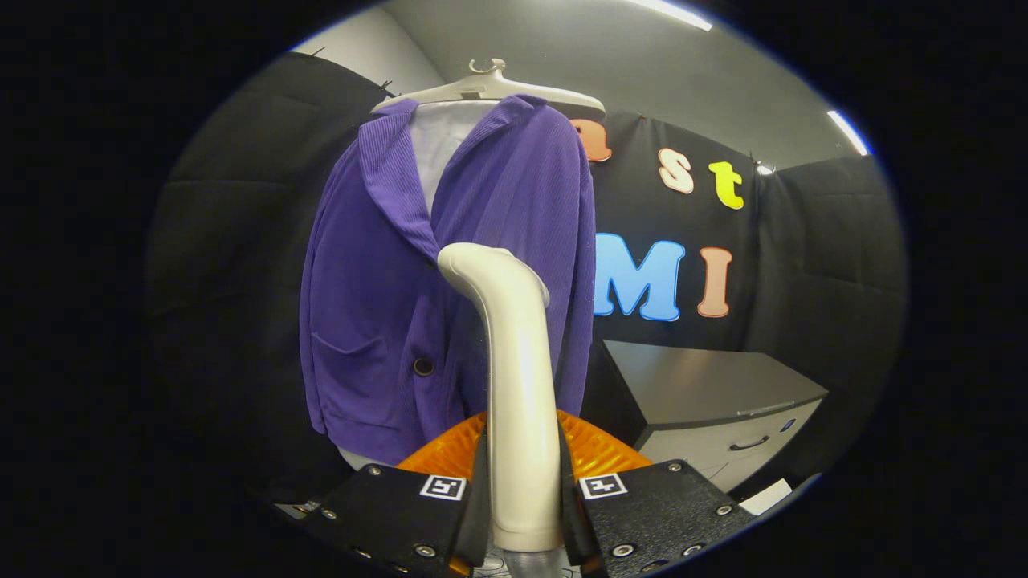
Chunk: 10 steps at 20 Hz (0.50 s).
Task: Iron the clothes twice with a garment steamer, once on the left side and once on the right side.
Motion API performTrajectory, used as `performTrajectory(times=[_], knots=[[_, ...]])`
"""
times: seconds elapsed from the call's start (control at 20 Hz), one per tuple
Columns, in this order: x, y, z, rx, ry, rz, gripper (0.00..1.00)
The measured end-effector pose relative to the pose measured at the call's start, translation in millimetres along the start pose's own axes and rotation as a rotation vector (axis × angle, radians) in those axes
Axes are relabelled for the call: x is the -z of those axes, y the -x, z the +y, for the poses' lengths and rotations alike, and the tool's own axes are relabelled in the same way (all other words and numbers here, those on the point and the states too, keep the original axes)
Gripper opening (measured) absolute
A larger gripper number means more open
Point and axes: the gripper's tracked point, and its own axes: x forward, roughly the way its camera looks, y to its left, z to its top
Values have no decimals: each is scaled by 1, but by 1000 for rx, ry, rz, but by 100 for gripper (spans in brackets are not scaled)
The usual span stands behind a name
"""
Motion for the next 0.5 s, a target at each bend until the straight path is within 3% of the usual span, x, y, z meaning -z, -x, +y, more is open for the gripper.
performTrajectory(times=[0.5], knots=[[74,9,14,-78,-54,196,37]])
